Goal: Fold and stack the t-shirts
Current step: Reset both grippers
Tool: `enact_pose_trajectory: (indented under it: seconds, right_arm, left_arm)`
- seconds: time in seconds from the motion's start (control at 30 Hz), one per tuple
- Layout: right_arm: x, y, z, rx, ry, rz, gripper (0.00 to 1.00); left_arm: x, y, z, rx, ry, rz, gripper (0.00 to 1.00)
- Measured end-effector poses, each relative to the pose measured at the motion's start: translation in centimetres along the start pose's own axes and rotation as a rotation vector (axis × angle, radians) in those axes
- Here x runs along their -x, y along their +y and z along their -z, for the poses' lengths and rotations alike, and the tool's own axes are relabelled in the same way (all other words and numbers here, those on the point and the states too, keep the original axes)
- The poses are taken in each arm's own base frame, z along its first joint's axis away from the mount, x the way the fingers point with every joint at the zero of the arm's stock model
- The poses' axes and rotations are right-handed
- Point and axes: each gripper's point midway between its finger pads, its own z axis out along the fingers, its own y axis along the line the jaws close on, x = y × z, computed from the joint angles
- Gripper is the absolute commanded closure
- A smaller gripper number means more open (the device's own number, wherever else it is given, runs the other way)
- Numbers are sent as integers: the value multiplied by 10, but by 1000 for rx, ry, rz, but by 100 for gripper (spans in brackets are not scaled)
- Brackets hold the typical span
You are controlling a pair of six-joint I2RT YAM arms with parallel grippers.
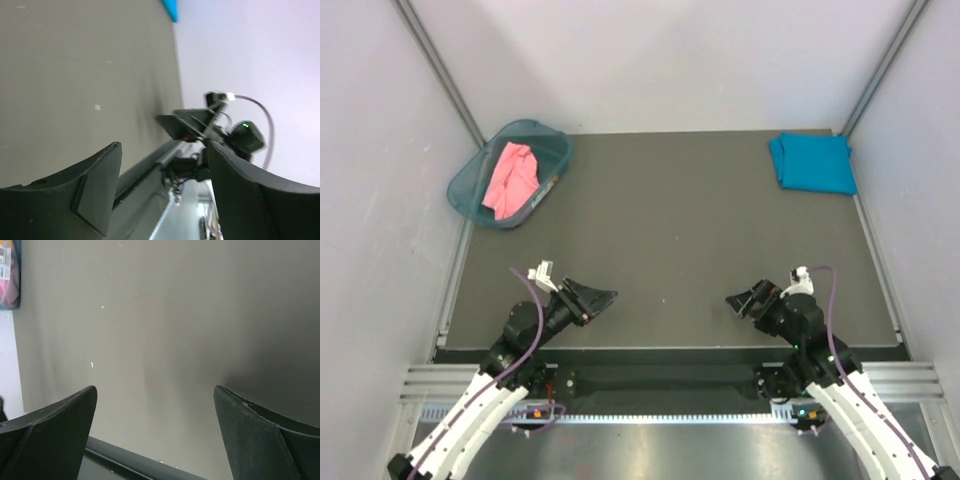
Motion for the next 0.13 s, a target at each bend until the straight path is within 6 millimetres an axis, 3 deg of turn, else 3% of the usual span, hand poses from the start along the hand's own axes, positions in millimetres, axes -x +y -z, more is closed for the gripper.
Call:
enact_pose_trajectory:
  seconds: [0.13]
  right_arm:
    - [4, 6, 2, 42, -29, -6, 0]
  left_arm:
    - [-2, -25, 5, -119, 15, 41, 27]
